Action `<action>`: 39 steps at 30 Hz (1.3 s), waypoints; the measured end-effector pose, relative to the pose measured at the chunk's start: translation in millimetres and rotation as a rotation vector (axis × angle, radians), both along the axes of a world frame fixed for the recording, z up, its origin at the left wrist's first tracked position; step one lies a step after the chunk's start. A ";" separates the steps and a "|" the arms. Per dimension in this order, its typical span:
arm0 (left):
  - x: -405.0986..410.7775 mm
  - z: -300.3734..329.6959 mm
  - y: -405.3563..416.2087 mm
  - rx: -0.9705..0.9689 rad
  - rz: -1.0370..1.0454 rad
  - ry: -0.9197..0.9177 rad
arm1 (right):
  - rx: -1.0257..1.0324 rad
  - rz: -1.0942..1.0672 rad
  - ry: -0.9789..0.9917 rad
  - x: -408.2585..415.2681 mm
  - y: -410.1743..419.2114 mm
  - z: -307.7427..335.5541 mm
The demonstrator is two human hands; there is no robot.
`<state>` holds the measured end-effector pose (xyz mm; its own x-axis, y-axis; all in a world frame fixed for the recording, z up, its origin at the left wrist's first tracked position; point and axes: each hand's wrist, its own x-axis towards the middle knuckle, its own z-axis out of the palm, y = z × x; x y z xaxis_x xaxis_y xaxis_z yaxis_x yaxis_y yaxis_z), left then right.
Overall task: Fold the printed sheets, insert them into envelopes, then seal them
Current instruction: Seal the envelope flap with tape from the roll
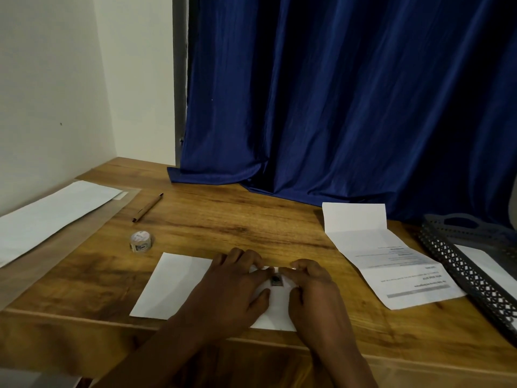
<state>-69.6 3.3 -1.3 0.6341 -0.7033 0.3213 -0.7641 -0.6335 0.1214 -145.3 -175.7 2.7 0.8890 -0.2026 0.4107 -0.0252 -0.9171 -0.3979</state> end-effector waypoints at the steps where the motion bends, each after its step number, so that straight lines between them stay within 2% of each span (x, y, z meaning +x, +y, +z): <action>1: 0.1 -0.4 0.1 0.000 0.001 -0.005 | -0.045 -0.003 0.022 0.1 1.7 0.5; 4: 0.6 -0.9 0.5 -0.006 0.003 -0.005 | -0.088 -0.001 0.077 0.9 3.6 1.7; 9: 0.8 -1.3 0.7 -0.015 0.002 0.008 | -0.008 0.011 0.019 0.3 1.1 0.6; 19: 2.6 -4.5 0.8 0.005 0.019 0.001 | -0.029 0.016 0.039 0.5 0.9 -0.6; 28: -0.2 -1.0 0.6 -0.063 0.042 0.048 | -0.016 0.015 0.037 0.6 1.2 -0.1; 39: -4.5 5.5 4.7 -0.108 -0.048 0.070 | -0.032 0.005 0.049 2.1 -0.4 -1.3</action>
